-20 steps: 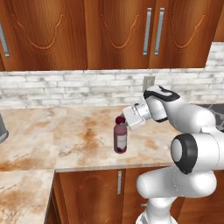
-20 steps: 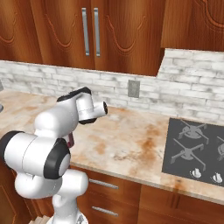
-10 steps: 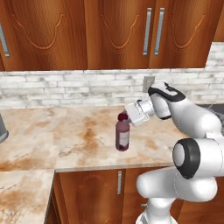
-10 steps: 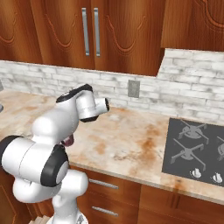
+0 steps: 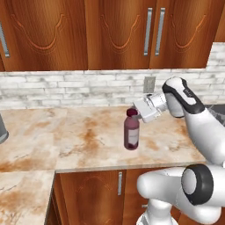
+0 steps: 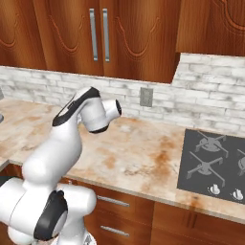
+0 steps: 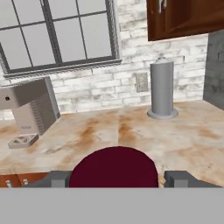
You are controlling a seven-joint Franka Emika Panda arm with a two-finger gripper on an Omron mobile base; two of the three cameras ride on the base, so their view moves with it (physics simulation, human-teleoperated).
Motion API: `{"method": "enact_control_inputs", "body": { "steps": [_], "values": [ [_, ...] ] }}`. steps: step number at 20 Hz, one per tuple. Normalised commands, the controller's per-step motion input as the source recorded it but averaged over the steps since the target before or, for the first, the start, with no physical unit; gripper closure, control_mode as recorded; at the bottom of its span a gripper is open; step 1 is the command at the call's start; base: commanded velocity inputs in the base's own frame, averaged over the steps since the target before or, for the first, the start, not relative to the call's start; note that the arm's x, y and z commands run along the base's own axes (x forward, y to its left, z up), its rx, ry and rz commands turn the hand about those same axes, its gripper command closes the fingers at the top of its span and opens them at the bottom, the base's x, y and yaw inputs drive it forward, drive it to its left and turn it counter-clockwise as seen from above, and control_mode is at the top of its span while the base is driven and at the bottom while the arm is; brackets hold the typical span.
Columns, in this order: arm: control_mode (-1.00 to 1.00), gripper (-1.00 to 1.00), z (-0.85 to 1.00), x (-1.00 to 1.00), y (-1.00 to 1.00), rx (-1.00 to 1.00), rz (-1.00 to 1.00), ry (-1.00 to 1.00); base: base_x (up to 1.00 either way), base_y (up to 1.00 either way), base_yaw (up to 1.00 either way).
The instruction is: There is a wine glass and glass cup on the dining counter. Place the wine bottle next to the wine glass and the juice bottle next to the glass cup.
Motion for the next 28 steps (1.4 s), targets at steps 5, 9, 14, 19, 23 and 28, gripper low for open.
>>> {"method": "enact_control_inputs", "body": {
  "steps": [5, 9, 14, 19, 23, 28],
  "values": [
    [-1.0, 1.0, 0.42, -0.57, -0.14, -0.04, -0.07, 0.0, 0.0, 0.0, 0.0],
    [-1.0, 1.0, 0.37, -0.54, -0.11, -0.03, -0.09, 0.0, 0.0, 0.0, 0.0],
    [-1.0, 1.0, 0.31, -0.53, -0.09, -0.03, -0.08, -0.02, 0.0, 0.0, 0.0],
    [-1.0, 1.0, 0.23, -0.48, -0.15, 0.0, -0.02, -0.04, 0.0, 0.0, 0.0],
    [-1.0, 1.0, 0.15, -0.29, -0.22, 0.08, 0.01, -0.07, 0.0, 0.0, 0.0],
    [-1.0, 1.0, 0.03, -0.06, -0.03, 0.01, 0.03, -0.07, 0.0, 0.0, 0.0]
  ]
}}
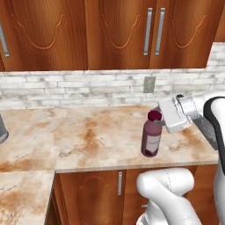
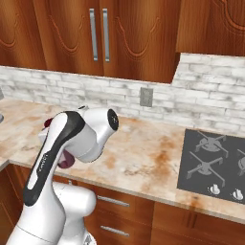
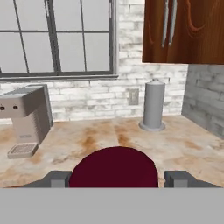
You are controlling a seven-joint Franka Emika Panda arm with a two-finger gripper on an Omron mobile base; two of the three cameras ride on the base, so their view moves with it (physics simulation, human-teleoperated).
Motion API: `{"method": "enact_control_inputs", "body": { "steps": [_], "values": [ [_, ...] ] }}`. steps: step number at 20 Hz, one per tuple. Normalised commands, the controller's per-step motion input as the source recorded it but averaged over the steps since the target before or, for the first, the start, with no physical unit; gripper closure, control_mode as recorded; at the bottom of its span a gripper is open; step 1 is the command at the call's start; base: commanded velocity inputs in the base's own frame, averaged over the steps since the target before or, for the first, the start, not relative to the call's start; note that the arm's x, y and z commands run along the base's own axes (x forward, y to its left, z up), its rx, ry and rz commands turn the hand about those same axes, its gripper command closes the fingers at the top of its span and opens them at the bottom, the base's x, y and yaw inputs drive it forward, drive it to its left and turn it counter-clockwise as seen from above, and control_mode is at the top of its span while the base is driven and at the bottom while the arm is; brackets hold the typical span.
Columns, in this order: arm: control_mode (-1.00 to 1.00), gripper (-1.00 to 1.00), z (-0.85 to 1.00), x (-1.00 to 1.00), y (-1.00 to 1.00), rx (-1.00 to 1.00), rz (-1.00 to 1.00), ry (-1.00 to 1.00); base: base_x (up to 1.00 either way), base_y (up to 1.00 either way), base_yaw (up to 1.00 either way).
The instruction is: There is a wine glass and glass cup on the dining counter. Place the wine bottle next to the wine glass and the juice bottle next to the glass cup.
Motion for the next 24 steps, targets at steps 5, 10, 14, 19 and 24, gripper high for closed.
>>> {"method": "enact_control_inputs", "body": {
  "steps": [5, 10, 14, 19, 24],
  "values": [
    [1.0, 1.0, 0.0, 0.0, 0.0, 0.0, 0.0, 0.0, -0.05, 0.0, 0.0],
    [1.0, 1.0, 0.0, 0.0, 0.0, 0.0, 0.0, 0.0, -0.58, -0.11, -0.11],
    [1.0, 1.0, 0.0, 0.0, 0.0, 0.0, 0.0, 0.0, -0.67, -0.19, -0.11],
    [1.0, 1.0, 0.0, 0.0, 0.0, 0.0, 0.0, 0.0, -0.03, -0.17, -0.65],
    [1.0, 1.0, 0.0, 0.0, 0.0, 0.0, 0.0, 0.0, 0.05, -0.08, -0.74]
  ]
}}
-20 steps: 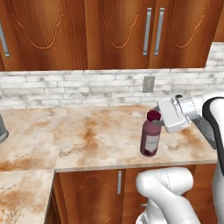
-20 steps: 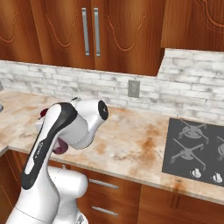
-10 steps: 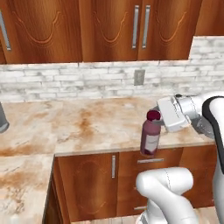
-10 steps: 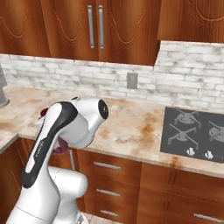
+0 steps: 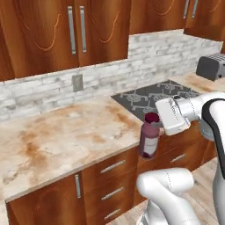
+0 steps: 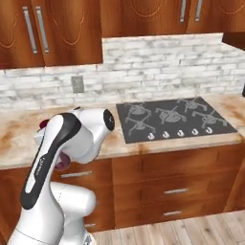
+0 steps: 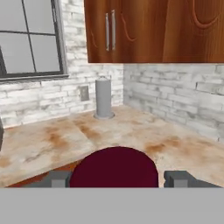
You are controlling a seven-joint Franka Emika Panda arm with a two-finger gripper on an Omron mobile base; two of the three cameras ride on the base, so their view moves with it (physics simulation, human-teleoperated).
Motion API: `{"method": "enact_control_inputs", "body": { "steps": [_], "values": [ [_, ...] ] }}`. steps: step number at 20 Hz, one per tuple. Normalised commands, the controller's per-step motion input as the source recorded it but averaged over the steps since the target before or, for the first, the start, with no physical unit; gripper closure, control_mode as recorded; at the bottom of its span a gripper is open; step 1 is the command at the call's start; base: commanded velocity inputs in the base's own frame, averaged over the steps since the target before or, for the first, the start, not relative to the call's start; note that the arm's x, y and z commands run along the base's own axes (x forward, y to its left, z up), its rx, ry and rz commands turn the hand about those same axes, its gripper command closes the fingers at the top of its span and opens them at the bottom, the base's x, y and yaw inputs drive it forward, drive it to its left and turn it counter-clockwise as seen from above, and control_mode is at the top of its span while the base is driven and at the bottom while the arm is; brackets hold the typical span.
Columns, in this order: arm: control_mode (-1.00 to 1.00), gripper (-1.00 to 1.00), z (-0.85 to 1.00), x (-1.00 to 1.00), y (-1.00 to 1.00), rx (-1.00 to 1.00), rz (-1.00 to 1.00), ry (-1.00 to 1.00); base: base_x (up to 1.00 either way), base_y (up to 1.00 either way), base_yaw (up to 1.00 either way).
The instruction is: There is a wine glass and glass cup on the dining counter. Place the wine bottle next to the wine glass and the juice bottle next to the glass cup.
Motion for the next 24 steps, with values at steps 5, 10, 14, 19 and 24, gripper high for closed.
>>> {"method": "enact_control_inputs", "body": {
  "steps": [5, 10, 14, 19, 24],
  "values": [
    [1.0, 1.0, 0.0, 0.0, 0.0, 0.0, 0.0, 0.0, 0.05, -0.06, -0.75],
    [1.0, 1.0, 0.0, 0.0, 0.0, 0.0, 0.0, 0.0, 0.04, -0.05, -0.77],
    [1.0, 1.0, 0.0, 0.0, 0.0, 0.0, 0.0, 0.0, 0.04, -0.09, -0.74],
    [1.0, 1.0, 0.0, 0.0, 0.0, 0.0, 0.0, 0.0, 0.03, -0.17, -0.68],
    [1.0, 1.0, 0.0, 0.0, 0.0, 0.0, 0.0, 0.0, 0.02, -0.19, -0.7]
  ]
}}
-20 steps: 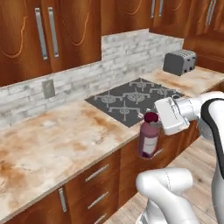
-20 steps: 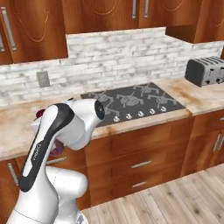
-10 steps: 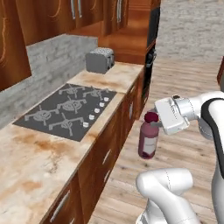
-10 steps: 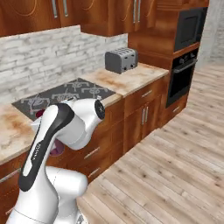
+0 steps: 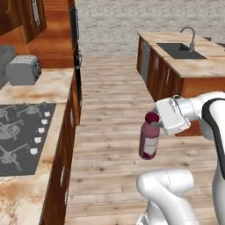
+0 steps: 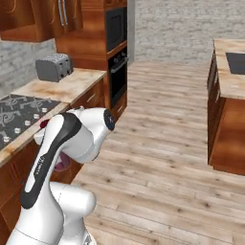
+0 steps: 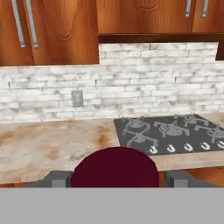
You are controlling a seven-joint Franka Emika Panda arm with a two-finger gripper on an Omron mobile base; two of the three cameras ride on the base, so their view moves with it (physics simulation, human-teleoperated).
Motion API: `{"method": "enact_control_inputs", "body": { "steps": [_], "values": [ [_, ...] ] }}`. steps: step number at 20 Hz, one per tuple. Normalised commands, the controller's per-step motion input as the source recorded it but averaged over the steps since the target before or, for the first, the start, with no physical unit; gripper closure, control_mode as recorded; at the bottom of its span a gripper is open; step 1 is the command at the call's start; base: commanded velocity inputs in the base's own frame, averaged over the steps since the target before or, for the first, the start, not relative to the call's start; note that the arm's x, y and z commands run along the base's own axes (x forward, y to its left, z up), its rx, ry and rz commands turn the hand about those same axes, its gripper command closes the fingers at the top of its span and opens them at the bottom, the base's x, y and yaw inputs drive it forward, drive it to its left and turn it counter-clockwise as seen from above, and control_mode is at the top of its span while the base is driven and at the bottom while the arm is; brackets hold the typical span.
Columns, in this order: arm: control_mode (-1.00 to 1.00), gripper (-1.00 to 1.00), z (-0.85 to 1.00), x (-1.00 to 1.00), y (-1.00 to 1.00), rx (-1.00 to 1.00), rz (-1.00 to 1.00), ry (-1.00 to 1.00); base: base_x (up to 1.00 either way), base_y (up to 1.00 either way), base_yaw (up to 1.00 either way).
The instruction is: There is a wine glass and glass cup on the dining counter. Place the wine bottle next to the wine glass and the juice bottle next to the glass cup.
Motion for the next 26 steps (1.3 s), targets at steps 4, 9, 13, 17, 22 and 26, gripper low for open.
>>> {"method": "enact_control_inputs", "body": {
  "steps": [4, 9, 13, 17, 22, 26],
  "values": [
    [1.0, 1.0, 0.0, 0.0, 0.0, 0.0, 0.0, 0.0, 0.08, -0.25, -0.66],
    [1.0, 1.0, 0.0, 0.0, 0.0, 0.0, 0.0, 0.0, 0.55, -0.3, -0.23],
    [1.0, 1.0, 0.0, 0.0, 0.0, 0.0, 0.0, 0.0, 0.88, -0.24, 0.0],
    [1.0, 1.0, 0.0, 0.0, 0.0, 0.0, 0.0, 0.0, 0.91, -0.3, 0.01],
    [1.0, 1.0, 0.0, 0.0, 0.0, 0.0, 0.0, 0.0, 0.81, -0.37, 0.07],
    [1.0, 1.0, 0.0, 0.0, 0.0, 0.0, 0.0, 0.0, 0.61, -0.47, 0.11]
  ]
}}
